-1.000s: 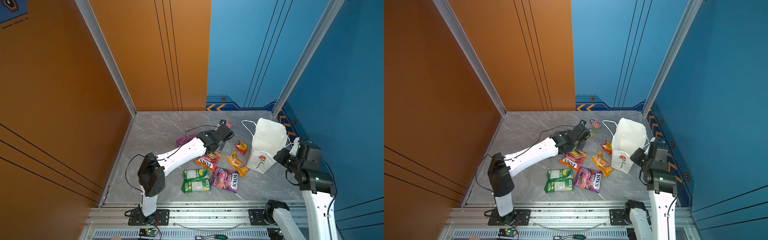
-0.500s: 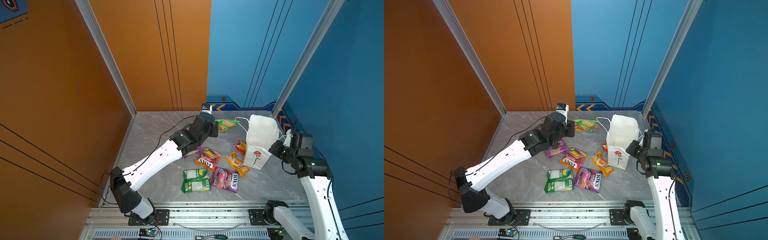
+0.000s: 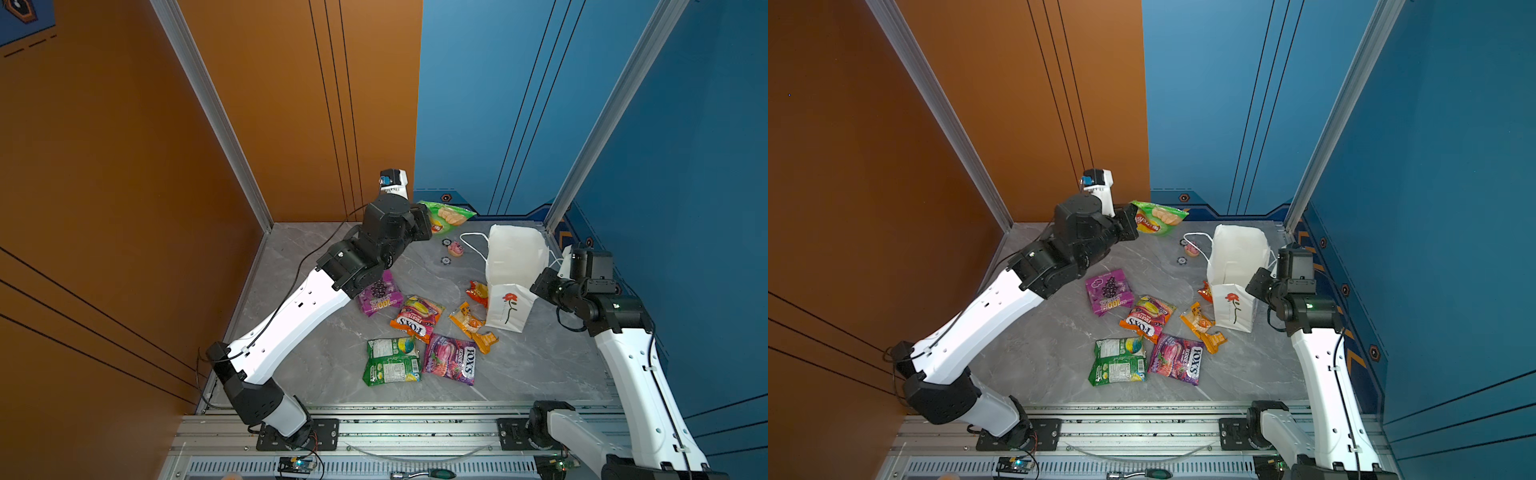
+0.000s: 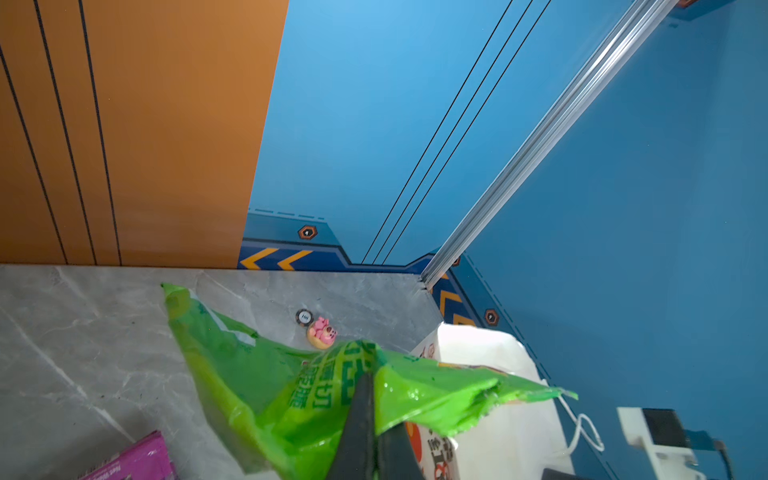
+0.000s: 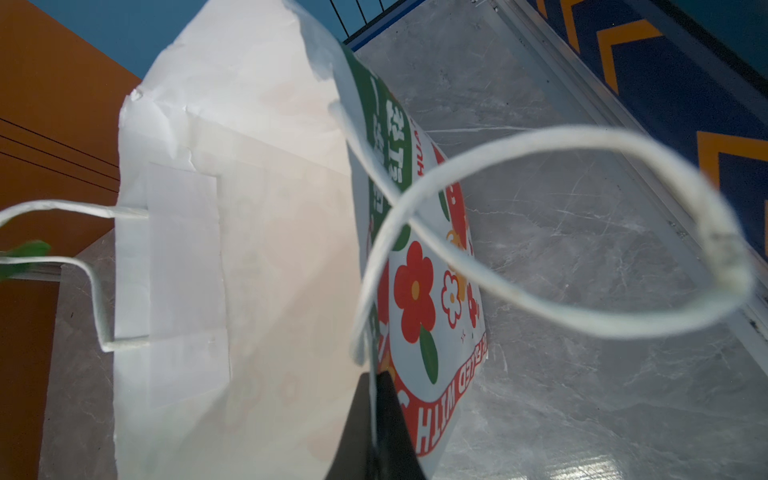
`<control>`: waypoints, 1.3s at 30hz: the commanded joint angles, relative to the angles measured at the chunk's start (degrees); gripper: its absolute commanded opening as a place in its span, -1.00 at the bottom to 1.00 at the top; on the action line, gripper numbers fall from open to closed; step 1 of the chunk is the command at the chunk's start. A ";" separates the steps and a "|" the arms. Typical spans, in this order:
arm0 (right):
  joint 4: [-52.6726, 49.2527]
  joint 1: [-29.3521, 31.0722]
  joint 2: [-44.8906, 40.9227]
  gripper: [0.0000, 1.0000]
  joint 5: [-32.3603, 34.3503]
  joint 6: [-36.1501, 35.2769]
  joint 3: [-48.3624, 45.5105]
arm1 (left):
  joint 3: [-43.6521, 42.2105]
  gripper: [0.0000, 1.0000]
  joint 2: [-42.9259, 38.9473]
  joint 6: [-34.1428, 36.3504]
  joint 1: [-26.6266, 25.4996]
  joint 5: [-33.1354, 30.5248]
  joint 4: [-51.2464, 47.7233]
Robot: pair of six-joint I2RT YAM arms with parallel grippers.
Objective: Place the snacks into the paper bag
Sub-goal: 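Lift the green chip bag with the left gripper toward the paper bag, then lower the chip bag into the paper bag and open the left gripper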
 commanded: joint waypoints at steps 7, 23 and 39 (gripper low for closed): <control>2.54 1.32 1.63 -1.00 0.63 -1.66 2.87 | 14.05 -1.00 6.65 7.91 -4.23 6.36 1.66; 4.56 1.59 0.85 -1.00 -1.08 -3.16 2.85 | 26.79 -1.00 15.96 11.65 -8.06 25.59 -4.87; 4.50 1.59 -0.21 -1.00 -3.84 -3.67 1.58 | 29.48 -1.00 23.30 17.33 -4.67 39.90 -12.17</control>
